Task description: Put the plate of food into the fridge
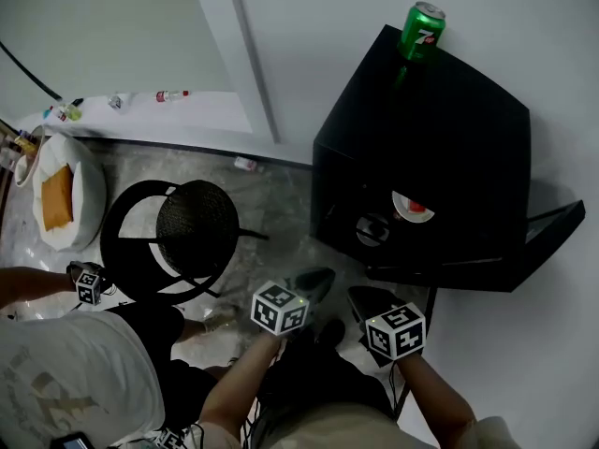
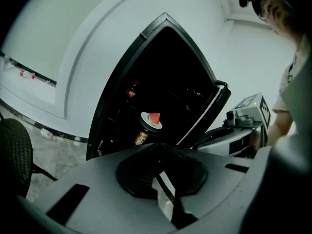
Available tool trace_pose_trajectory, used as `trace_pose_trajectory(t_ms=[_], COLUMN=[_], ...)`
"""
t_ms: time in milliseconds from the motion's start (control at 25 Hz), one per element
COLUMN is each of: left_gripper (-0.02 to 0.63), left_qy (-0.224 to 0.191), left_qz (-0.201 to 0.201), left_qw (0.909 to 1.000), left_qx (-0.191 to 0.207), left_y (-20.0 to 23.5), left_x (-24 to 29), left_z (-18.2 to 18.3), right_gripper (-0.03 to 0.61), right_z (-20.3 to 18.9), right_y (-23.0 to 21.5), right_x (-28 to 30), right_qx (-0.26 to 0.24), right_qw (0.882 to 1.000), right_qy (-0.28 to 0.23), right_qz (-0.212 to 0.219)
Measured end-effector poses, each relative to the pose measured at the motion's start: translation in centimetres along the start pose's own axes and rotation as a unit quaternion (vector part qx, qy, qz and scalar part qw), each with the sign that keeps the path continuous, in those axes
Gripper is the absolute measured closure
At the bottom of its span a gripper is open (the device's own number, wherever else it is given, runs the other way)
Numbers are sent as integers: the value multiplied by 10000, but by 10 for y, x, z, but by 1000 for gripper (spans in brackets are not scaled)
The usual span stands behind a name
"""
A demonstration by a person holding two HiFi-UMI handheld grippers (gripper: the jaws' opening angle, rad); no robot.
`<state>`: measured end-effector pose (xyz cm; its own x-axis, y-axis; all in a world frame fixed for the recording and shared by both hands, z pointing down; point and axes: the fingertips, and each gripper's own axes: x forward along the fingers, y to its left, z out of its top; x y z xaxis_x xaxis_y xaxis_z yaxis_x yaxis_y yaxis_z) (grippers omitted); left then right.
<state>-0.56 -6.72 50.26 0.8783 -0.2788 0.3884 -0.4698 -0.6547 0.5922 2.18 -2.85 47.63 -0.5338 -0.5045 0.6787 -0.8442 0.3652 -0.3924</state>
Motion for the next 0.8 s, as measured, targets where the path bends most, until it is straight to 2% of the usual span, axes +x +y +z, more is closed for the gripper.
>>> trace_pose_trajectory(t_ms=[240, 800], left_gripper=[595, 595], left_qy=[70, 208], left_qz=[33, 243], left_qw=[9992, 9931], left_qx=[383, 1128], left_y=[-22, -67], left_x=[-10, -23], left_z=[21, 40], right_gripper=[557, 557], right_z=[17, 24], right_y=[10, 7], right_x=[-15, -53], right_qx=[-176, -225], right_qw=[9997, 9987], right_qy=[-149, -452], right_qz=[70, 7])
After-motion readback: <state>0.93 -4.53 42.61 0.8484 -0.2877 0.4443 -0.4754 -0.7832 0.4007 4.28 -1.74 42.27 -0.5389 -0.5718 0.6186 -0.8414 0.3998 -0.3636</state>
